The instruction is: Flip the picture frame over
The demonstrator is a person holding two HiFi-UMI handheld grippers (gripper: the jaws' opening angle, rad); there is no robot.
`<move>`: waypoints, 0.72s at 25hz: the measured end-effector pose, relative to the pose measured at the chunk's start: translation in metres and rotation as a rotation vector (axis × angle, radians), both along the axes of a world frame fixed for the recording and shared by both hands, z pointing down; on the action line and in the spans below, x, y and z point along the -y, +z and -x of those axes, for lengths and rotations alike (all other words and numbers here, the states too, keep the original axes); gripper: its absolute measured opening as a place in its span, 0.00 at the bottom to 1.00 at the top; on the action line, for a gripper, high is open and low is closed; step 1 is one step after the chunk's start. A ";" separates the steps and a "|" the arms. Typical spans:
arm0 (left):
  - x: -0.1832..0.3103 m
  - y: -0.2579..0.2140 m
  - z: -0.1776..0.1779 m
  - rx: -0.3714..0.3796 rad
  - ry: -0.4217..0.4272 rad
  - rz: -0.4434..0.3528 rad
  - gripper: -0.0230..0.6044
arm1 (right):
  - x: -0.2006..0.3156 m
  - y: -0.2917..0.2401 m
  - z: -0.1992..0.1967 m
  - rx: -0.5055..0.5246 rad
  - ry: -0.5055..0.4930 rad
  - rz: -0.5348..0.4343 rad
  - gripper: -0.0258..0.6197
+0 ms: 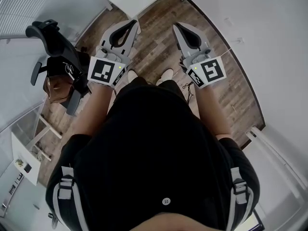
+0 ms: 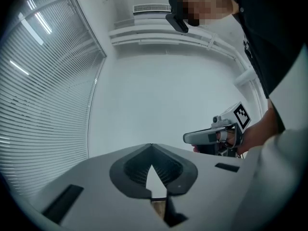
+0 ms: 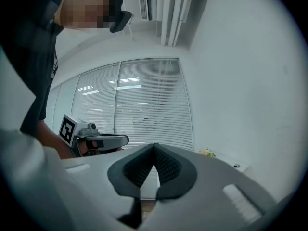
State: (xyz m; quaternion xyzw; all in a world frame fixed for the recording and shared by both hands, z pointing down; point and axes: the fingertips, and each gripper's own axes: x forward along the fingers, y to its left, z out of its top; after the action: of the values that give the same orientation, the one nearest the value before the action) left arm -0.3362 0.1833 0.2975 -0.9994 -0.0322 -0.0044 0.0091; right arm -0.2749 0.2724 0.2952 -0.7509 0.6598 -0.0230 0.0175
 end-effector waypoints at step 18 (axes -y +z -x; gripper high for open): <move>-0.025 -0.001 -0.018 -0.007 0.019 -0.007 0.04 | -0.019 0.010 -0.022 0.034 0.034 0.030 0.57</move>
State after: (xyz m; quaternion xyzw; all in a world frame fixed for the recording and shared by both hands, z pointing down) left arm -0.3182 0.2081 0.2962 -0.9990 -0.0419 -0.0008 0.0125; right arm -0.2532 0.2909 0.3052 -0.7618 0.6460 -0.0454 0.0178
